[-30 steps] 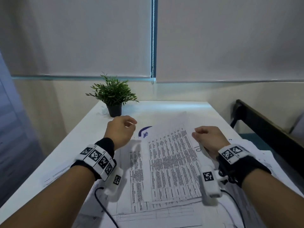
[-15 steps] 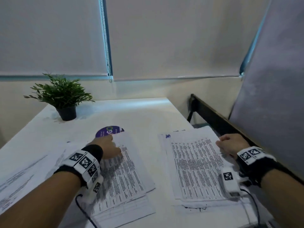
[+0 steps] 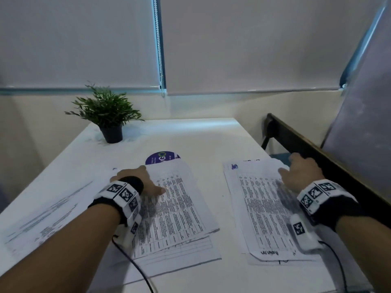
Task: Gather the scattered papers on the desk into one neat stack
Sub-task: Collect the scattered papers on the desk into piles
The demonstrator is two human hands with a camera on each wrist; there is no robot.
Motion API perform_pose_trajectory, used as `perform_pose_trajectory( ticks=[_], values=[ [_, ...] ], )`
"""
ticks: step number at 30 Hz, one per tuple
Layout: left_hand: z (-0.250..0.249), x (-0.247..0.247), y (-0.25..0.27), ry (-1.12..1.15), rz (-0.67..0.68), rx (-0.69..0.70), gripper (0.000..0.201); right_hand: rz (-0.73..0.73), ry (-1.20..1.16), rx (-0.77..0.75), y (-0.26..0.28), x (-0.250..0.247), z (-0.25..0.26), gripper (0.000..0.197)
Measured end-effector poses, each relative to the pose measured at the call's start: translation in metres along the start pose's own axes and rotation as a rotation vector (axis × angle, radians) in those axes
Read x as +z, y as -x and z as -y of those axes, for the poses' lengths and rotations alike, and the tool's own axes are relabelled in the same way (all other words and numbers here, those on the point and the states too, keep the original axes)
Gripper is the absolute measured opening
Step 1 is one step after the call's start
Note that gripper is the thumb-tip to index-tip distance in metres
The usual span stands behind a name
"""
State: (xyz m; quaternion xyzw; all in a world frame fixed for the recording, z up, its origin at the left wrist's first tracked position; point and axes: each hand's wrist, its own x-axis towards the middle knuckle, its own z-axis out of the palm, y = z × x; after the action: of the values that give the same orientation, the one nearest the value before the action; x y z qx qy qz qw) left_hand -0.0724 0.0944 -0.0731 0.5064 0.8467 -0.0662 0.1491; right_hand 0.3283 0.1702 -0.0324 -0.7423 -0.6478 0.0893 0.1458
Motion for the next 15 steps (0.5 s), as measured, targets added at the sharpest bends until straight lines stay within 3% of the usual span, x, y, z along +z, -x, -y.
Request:
perform_pose_trajectory(
  ticks=[5,8,11,12,15],
  values=[
    [0.012,-0.022,0.045,0.409,-0.098,-0.168,0.102,0.265,-0.113,-0.334,0.043,0.007,0.104,0.048],
    [0.038,-0.025,0.046,0.659,-0.24,-0.101,0.106,0.441,-0.028,-0.44,0.066,0.025,0.152,0.056],
    [0.061,-0.023,0.046,0.961,-0.295,-0.02,0.107,0.522,0.064,-0.44,0.074,0.048,0.173,0.065],
    [0.064,-0.024,0.047,1.064,-0.282,0.008,0.095,0.525,0.05,-0.425,0.074,0.053,0.174,0.066],
    [0.07,-0.027,0.053,1.353,-0.282,0.075,0.029,0.503,-0.073,-0.37,0.07,0.061,0.173,0.063]
  ],
)
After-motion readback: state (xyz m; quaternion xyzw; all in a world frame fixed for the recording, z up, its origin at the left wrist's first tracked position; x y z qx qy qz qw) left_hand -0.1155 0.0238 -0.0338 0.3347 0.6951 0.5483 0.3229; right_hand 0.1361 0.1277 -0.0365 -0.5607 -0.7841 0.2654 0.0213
